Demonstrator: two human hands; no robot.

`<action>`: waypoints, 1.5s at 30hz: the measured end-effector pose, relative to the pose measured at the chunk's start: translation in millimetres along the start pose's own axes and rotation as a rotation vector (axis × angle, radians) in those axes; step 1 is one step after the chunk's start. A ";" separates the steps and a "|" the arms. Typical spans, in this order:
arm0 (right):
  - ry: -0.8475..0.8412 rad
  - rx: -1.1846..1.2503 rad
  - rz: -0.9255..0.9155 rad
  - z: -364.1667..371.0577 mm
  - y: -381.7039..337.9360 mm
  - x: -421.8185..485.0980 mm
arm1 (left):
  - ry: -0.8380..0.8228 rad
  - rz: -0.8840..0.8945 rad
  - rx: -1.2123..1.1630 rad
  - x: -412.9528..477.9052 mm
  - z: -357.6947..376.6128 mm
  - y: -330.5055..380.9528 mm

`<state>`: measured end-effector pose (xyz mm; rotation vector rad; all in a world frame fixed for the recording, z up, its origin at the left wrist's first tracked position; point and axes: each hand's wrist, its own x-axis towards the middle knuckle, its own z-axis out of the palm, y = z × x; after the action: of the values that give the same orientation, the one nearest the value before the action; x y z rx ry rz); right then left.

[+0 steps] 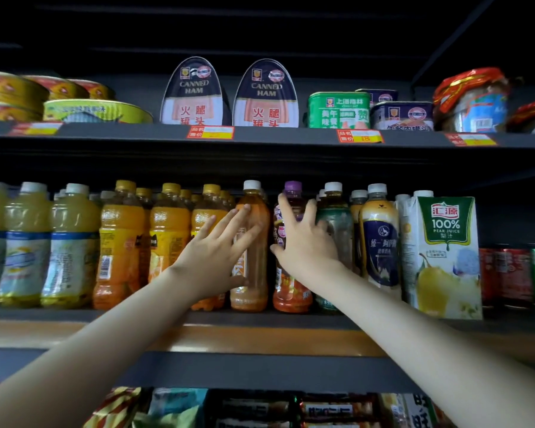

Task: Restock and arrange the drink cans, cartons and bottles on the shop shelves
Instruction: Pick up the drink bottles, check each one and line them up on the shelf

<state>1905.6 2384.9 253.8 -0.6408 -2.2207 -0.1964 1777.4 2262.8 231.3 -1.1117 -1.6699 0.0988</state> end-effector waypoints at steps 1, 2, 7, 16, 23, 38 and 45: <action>-0.001 -0.004 0.017 0.3 -3.0 1.0 | -0.010 0.004 -0.007 -1.1 -1.2 0.0; 0.000 -0.005 0.033 0.4 -5.8 2.0 | -0.012 0.004 -0.011 -1.6 -2.6 -0.1; -0.015 0.155 0.088 -5.5 -11.7 1.4 | -0.051 -0.032 -0.099 -1.0 -11.3 2.7; 0.180 0.417 -0.048 -18.2 1.4 -39.8 | -0.020 -0.145 -0.463 -4.2 -32.1 11.9; 0.481 0.596 -0.253 -35.8 10.6 -75.4 | 0.127 -0.162 -0.735 -10.5 -60.7 43.9; 0.404 1.258 -0.122 -126.6 29.0 -235.2 | 0.100 -0.230 -1.087 -116.4 -184.8 138.7; 0.028 1.336 0.087 -92.1 29.6 -362.9 | -0.170 -0.511 -1.250 -254.7 -198.7 215.1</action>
<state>2182.0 2240.4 44.7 0.0354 -1.7550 1.2055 2062.9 2117.1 12.6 -1.4887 -2.1313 -1.3676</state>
